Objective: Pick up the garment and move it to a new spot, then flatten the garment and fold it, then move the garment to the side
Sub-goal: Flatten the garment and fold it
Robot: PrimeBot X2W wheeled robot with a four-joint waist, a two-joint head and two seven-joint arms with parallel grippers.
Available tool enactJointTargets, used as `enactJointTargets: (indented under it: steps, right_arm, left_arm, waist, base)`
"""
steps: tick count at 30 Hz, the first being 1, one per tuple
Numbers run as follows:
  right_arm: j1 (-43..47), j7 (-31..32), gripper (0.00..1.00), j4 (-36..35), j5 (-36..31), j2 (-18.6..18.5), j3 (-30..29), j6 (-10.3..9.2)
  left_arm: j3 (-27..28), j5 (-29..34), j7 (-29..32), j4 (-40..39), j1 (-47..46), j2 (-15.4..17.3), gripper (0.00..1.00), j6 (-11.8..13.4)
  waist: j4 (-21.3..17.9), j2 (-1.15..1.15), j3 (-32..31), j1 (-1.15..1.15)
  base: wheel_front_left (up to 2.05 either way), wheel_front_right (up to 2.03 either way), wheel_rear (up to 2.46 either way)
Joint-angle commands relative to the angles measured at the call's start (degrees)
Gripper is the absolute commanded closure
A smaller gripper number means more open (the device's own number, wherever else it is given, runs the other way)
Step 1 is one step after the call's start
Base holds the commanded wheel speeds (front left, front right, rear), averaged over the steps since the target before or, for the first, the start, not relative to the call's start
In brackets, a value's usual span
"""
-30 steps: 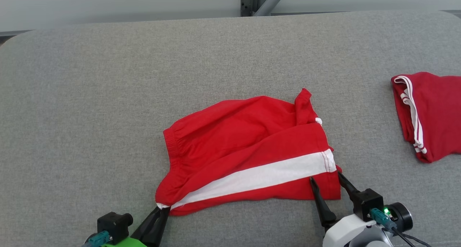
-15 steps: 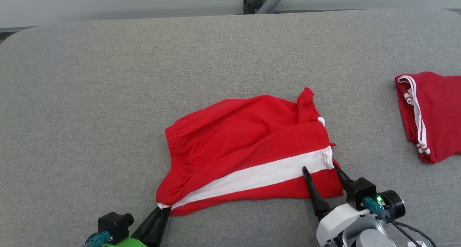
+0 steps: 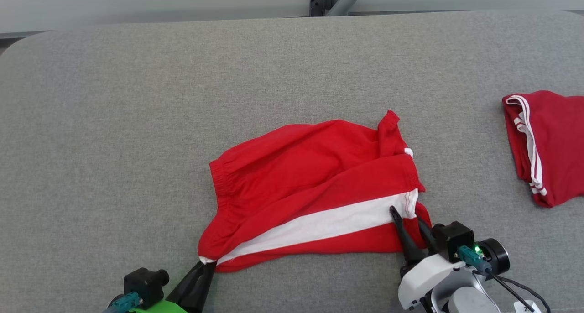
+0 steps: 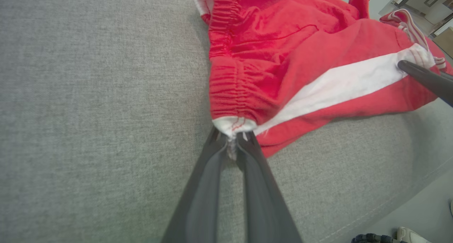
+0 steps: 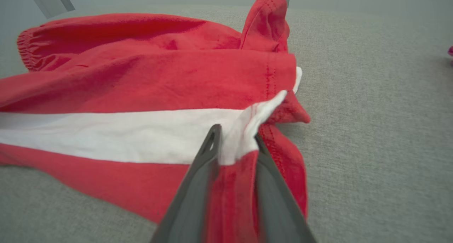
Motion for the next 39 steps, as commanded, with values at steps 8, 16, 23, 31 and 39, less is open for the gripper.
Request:
enactJointTargets:
  steps: [8, 16, 23, 31, 39]
  right_arm:
    - [1.8, -0.1, 0.85, -1.5, 0.6, -0.1, -1.4, -0.09]
    - [2.5, -0.1, 1.0, -2.2, 1.4, -0.1, -2.1, -0.09]
    - [3.0, -0.1, 1.0, -3.0, 1.8, -0.6, -2.6, -0.1]
    - [5.5, 0.3, 1.0, -6.1, 2.4, -1.4, -4.4, -0.1]
    - [6.6, 0.6, 1.0, -9.1, 3.8, -1.6, -5.1, -0.11]
  left_arm:
    - [1.4, 0.1, -0.2, -0.3, 0.7, 0.5, 1.0, -0.1]
    - [2.1, 0.4, -0.2, -0.5, 1.1, 0.7, 1.0, -0.1]
    - [3.0, 0.5, -0.2, -0.6, 1.7, 0.7, 1.0, -0.1]
    - [6.0, 1.1, -0.2, -2.2, 4.1, 0.4, 1.0, 0.0]
    - [7.4, 2.2, -0.2, -5.0, 6.0, 0.3, 1.0, 0.0]
  waist:
    - [-0.9, 0.0, -0.2, 0.0]
    - [-1.7, 0.0, 0.0, 0.0]
    - [-1.8, 0.0, -0.8, 0.0]
    - [-2.1, 0.0, -1.9, 0.0]
    - [-2.6, 0.0, -2.7, 0.0]
  base:
    - [0.0, 0.0, 0.0]
    - [0.0, 0.0, 0.0]
    - [0.0, 0.0, 0.0]
    - [0.0, 0.0, 0.0]
    - [0.0, 0.0, 0.0]
